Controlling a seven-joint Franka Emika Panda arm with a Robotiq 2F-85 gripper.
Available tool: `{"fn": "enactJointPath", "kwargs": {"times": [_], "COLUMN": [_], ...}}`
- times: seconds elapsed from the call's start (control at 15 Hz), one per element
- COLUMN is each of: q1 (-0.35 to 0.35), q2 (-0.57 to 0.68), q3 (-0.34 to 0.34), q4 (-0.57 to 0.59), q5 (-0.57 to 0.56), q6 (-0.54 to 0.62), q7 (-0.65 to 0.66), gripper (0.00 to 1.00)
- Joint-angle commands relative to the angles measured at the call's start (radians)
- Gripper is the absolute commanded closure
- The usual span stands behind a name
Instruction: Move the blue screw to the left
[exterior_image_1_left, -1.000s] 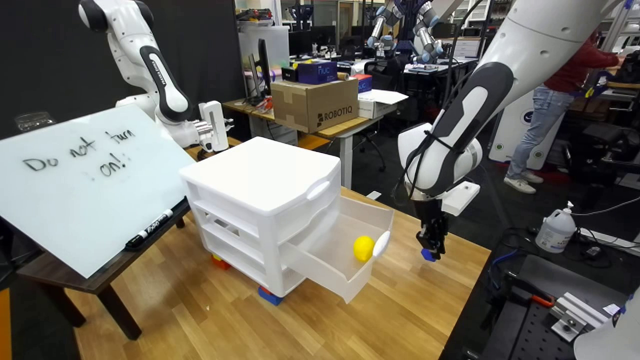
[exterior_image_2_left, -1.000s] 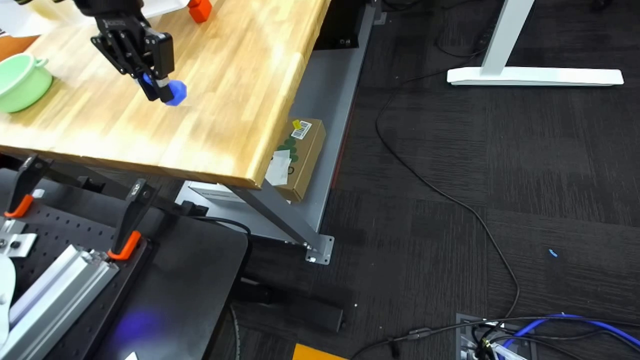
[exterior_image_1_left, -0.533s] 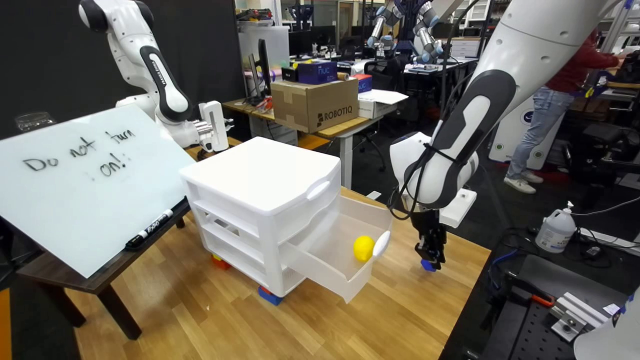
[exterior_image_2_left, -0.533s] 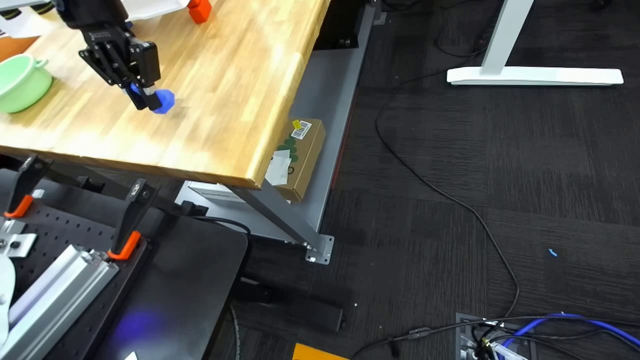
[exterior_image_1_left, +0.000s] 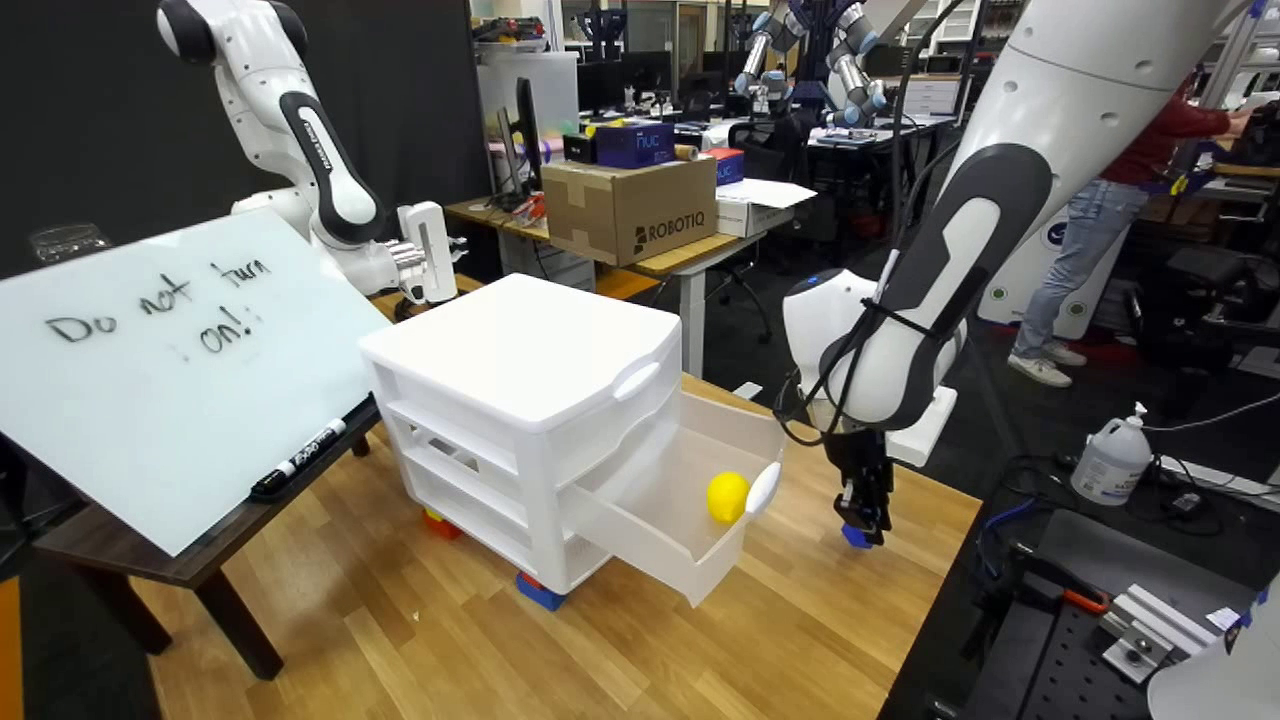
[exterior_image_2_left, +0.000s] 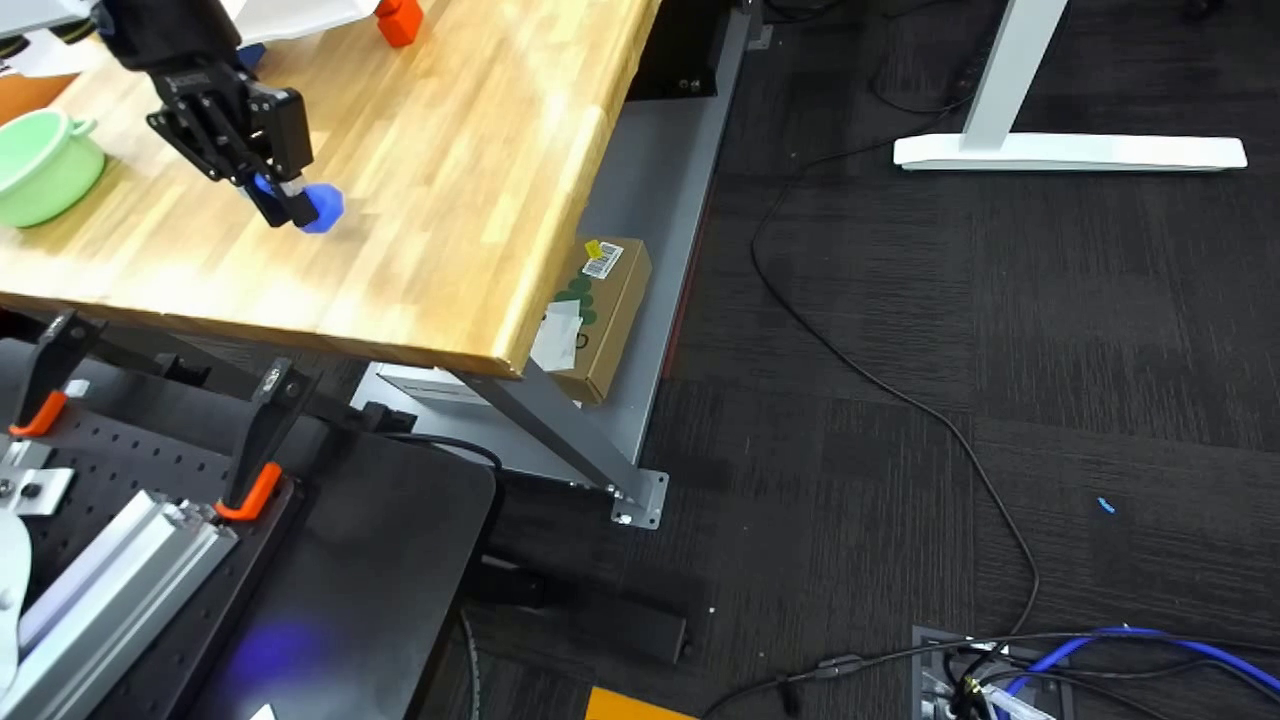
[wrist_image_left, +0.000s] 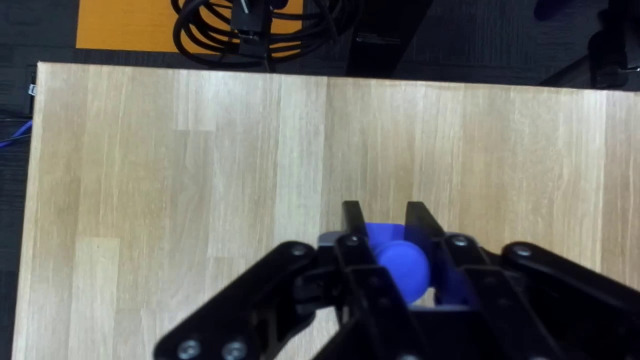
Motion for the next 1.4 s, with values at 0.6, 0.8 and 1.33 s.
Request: {"fn": "enactJointPath", "kwargs": {"times": [0.6, 0.8, 1.33], "q1": [0.07, 0.08, 0.135], "q2": [-0.082, -0.069, -0.007], "q3": [0.002, 0.004, 0.014], "q4": [-0.152, -0.144, -0.079], "q5": [-0.162, -0.185, -0.222], "q6": [0.149, 0.145, 0.083], "q7": [0.113, 0.124, 0.161], "gripper": [0.93, 0.93, 0.93]}}
